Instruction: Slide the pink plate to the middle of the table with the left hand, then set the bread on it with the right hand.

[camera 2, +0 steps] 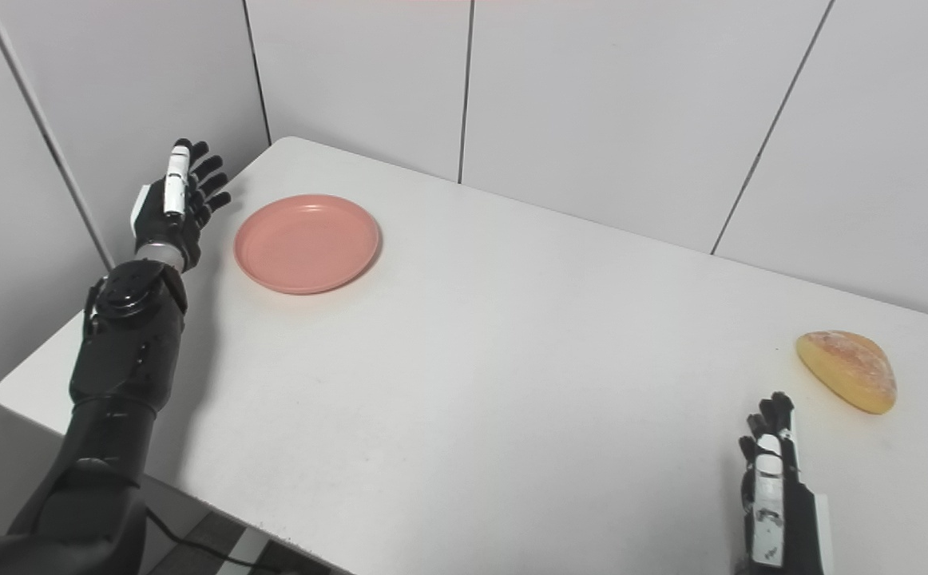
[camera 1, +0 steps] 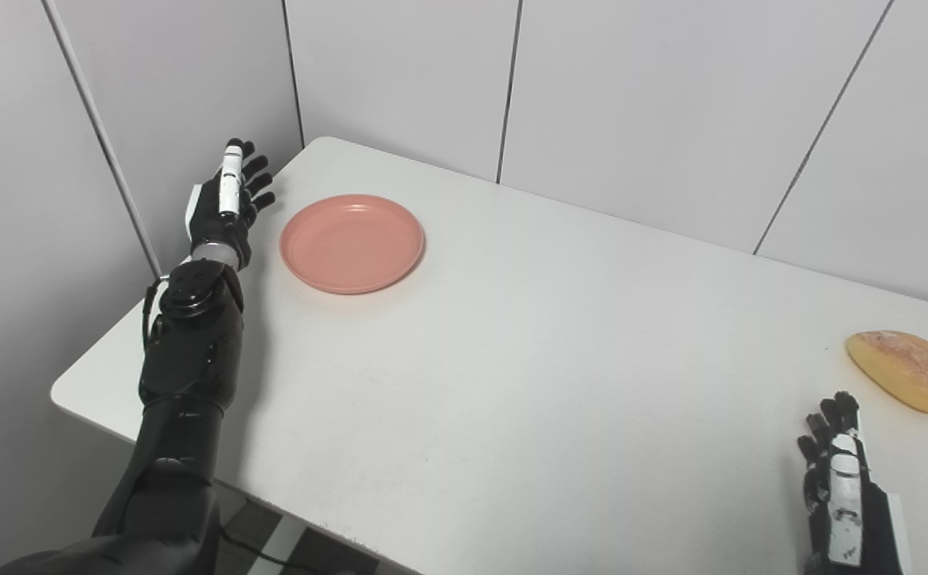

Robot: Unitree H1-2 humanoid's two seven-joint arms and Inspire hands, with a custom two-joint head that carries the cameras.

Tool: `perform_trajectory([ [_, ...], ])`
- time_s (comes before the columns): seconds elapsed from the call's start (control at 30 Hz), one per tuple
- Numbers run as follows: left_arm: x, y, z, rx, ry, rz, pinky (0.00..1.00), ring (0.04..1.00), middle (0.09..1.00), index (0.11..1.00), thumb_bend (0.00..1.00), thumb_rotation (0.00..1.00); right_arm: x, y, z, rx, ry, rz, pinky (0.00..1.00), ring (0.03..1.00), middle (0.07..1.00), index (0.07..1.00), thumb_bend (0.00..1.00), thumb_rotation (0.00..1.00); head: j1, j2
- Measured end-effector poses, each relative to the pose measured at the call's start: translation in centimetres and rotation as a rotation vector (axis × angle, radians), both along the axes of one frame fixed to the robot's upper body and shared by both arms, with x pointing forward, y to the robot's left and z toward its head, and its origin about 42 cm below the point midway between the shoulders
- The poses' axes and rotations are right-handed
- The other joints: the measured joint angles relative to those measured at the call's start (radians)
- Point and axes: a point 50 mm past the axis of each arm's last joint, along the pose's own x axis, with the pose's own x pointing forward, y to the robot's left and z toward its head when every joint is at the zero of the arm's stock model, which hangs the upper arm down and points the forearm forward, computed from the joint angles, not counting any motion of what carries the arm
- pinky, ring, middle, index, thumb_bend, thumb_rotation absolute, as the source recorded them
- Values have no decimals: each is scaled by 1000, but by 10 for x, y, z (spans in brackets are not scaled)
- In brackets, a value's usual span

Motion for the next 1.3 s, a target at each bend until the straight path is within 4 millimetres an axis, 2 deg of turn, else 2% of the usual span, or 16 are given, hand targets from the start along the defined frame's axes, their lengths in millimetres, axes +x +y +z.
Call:
perform_trajectory([
  [0.2,-1,0,-4,-6,0,3,887,898,888,889,382,1000,-1,0,0,-16,3,-11,1000,1000,1000,1000,175,1000,3,-2],
  [0.43,-5,-3,-17,-54,11,2,939,929,924,922,374,1000,-2,-1,0,-38,4,-21,1000,1000,1000,1000,174,1000,5,0],
  [0.93,-1,-10,-29,-54,41,-16,903,893,883,884,380,1000,-2,-1,0,-39,4,-23,1000,1000,1000,1000,187,1000,3,3],
  [1.07,1,-12,-33,-40,48,-17,850,871,868,870,366,1000,-2,-1,0,-39,4,-22,1000,1000,1000,1000,185,1000,2,2],
  [1.13,3,-12,-35,-45,50,-16,856,878,876,881,362,1000,-2,-1,0,-40,4,-22,1000,1000,1000,1000,185,1000,-2,3],
  [1.23,7,-14,-35,-60,42,-31,922,904,902,906,363,1000,-2,-1,0,-42,4,-23,1000,1000,1000,1000,184,1000,-3,5],
  [1.3,11,-16,-36,-65,35,-49,921,901,901,904,357,1000,-2,-1,0,-45,4,-24,1000,1000,1000,1000,179,1000,-5,5],
])
